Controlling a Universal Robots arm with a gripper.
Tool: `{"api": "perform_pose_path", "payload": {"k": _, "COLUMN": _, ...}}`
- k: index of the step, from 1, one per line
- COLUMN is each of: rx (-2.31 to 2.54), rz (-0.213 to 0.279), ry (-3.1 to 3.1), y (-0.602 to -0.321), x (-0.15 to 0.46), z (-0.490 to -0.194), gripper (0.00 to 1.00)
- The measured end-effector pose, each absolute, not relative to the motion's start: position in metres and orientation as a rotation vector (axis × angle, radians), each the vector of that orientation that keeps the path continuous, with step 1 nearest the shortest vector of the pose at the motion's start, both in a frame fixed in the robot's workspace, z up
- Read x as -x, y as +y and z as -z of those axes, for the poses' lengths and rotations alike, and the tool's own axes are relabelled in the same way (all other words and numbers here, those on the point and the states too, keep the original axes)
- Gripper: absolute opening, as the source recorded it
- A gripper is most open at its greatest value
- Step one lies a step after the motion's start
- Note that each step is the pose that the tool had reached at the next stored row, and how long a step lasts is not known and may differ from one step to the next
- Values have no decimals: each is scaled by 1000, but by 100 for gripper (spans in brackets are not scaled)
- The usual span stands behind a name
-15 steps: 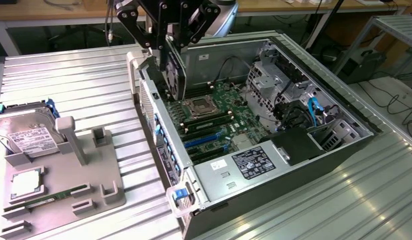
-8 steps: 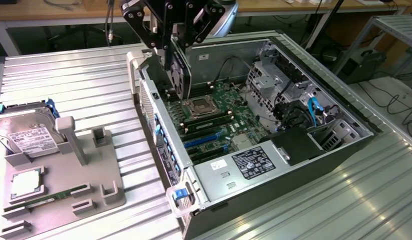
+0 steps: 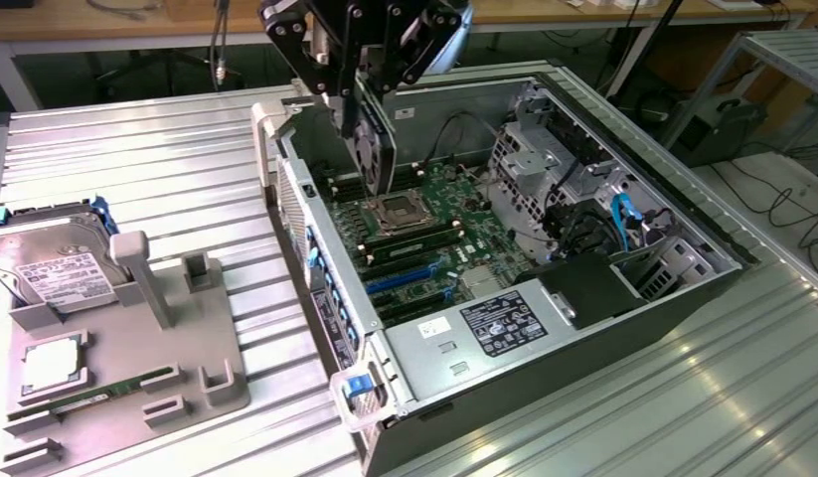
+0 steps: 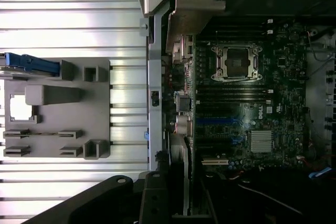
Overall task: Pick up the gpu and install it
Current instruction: 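Pick up the gpu and move the gpu toward the slot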
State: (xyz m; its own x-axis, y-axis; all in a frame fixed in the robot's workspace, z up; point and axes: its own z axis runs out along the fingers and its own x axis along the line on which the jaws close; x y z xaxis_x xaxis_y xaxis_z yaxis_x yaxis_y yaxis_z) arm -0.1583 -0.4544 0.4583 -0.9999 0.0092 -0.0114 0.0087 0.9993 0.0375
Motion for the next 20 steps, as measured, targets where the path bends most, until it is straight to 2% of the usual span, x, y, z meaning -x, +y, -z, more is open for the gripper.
{"api": "perform_pose_path", "payload": {"k": 20, "rx": -14, "rz": -59, "ry": 3130, "y": -454, "x": 118, "z": -458, "gripper": 27}}
